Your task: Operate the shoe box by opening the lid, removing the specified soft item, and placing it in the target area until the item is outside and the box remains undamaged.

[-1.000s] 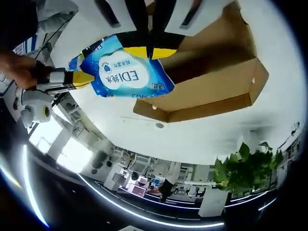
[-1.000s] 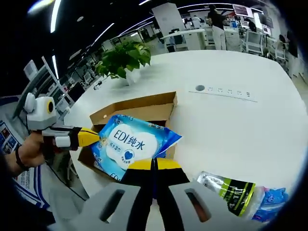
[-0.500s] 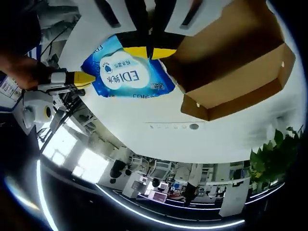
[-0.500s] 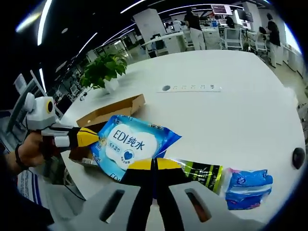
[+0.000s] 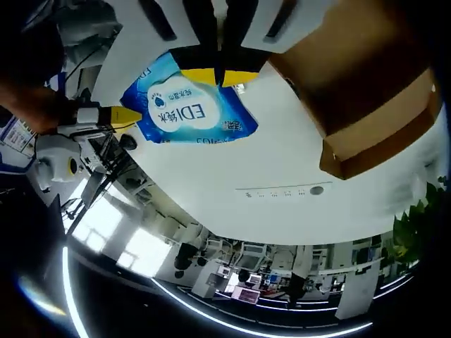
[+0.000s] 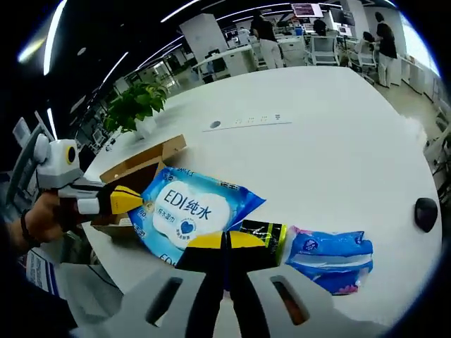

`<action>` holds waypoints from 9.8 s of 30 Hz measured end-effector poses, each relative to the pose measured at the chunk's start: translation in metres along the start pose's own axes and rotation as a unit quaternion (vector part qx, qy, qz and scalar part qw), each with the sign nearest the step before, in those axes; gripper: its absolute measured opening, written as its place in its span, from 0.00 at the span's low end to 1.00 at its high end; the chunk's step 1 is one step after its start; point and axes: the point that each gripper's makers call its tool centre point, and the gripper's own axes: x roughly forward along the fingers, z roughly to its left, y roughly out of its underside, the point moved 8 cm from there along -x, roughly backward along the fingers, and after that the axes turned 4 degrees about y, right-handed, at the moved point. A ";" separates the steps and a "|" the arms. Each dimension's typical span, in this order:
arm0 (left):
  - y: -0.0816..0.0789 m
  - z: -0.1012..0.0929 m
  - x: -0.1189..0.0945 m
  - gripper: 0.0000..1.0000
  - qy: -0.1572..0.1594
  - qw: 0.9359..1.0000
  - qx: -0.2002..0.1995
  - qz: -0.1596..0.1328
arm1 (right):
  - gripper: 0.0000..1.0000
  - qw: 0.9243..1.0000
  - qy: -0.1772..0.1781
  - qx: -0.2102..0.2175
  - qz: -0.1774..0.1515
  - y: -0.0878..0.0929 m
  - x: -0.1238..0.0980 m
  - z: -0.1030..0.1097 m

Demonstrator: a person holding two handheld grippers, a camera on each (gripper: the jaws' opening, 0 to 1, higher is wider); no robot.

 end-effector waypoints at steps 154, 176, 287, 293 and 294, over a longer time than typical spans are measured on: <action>0.061 0.119 -0.206 0.32 -0.146 0.982 0.045 -0.109 | 0.25 0.965 -0.160 -0.208 -0.021 -0.020 0.066 0.159; 0.073 0.132 -0.222 0.27 -0.146 0.983 0.029 -0.111 | 0.29 0.951 -0.170 -0.257 0.018 -0.021 0.080 0.176; 0.104 0.115 -0.267 0.54 -0.133 0.985 0.007 -0.105 | 0.29 0.655 -0.235 -0.673 0.249 0.006 0.178 0.231; 0.100 0.117 -0.270 0.54 -0.135 0.985 0.008 -0.106 | 0.18 0.654 -0.224 -0.672 0.265 0.017 0.186 0.229; 0.100 0.118 -0.270 0.54 -0.136 0.985 0.008 -0.106 | 0.18 0.655 -0.223 -0.670 0.270 0.020 0.186 0.227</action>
